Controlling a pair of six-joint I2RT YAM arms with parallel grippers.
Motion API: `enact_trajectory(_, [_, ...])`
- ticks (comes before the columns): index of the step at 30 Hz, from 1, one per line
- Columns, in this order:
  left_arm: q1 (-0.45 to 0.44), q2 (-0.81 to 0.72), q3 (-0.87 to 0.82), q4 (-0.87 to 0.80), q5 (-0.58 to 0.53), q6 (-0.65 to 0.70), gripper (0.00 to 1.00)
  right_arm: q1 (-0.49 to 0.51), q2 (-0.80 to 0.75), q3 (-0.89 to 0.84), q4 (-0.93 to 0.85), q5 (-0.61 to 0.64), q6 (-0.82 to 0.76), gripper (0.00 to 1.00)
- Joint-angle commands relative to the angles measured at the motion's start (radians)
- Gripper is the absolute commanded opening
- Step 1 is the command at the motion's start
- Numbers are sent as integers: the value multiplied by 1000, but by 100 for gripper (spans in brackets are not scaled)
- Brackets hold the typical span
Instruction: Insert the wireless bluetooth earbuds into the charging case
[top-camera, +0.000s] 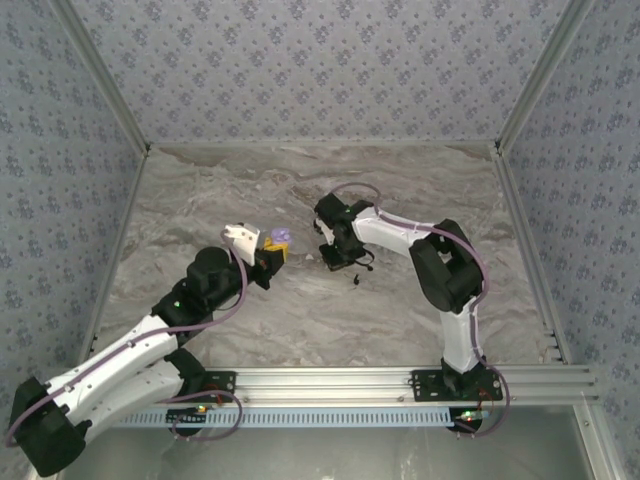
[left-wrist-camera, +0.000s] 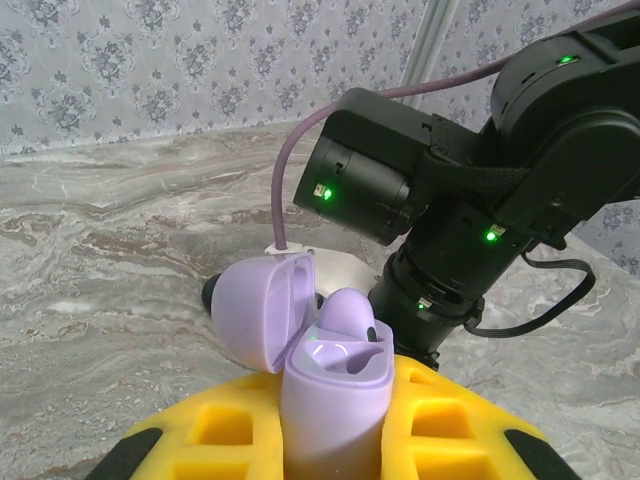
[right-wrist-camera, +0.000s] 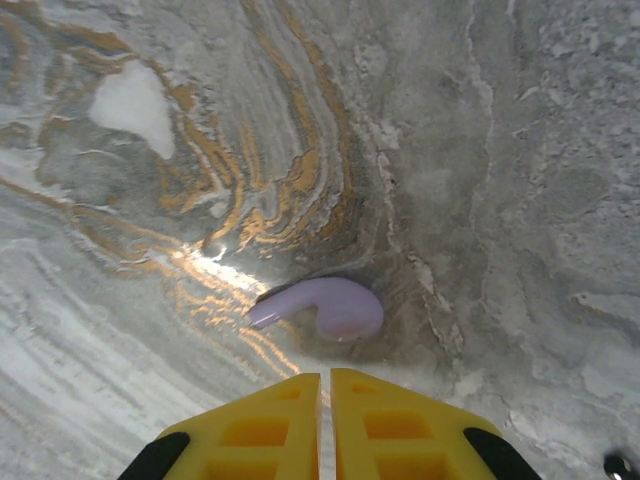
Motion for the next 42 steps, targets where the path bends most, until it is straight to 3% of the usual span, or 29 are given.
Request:
enact_trajectory(1, [-3,3,11,46,20,-5,17,7,39,23,-12,39,25,12])
enact_trajectory(20, [-4,7,17,41,17,1,17,14,39,107,-49,116,32,13])
enact_trajectory(29, [-5,8,24,42,21,0,17,15,-40,118,-65,75,-11,24])
enact_trajectory(35, [-4,11,29,43,27,-4,17,2,19,162,-75,2,-22,40])
enact_trajectory(42, [-4,16,32,39,28,-2,17,-11,87,214,-104,-27,-20,43])
